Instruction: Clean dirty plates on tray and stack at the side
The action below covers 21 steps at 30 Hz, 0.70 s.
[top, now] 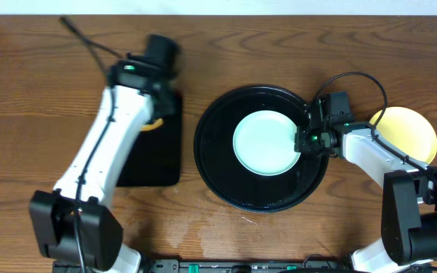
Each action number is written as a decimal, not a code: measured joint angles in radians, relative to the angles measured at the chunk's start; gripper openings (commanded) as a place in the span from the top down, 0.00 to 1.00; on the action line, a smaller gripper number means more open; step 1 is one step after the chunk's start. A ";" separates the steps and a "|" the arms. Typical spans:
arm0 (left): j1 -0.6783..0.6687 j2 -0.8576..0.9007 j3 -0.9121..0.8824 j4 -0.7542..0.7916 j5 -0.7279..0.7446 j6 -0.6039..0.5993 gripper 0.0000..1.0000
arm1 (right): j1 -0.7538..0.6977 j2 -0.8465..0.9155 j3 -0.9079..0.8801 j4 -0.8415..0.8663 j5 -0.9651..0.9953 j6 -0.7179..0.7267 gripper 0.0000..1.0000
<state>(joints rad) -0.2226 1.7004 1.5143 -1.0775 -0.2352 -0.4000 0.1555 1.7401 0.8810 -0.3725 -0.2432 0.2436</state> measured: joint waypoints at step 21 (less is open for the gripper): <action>0.182 0.017 -0.485 0.484 0.264 0.211 0.19 | 0.000 0.000 -0.003 0.019 -0.005 -0.015 0.99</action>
<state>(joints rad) -0.0410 1.7172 1.0290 -0.5938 0.0284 -0.1890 0.1555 1.7401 0.8776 -0.3534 -0.2485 0.2287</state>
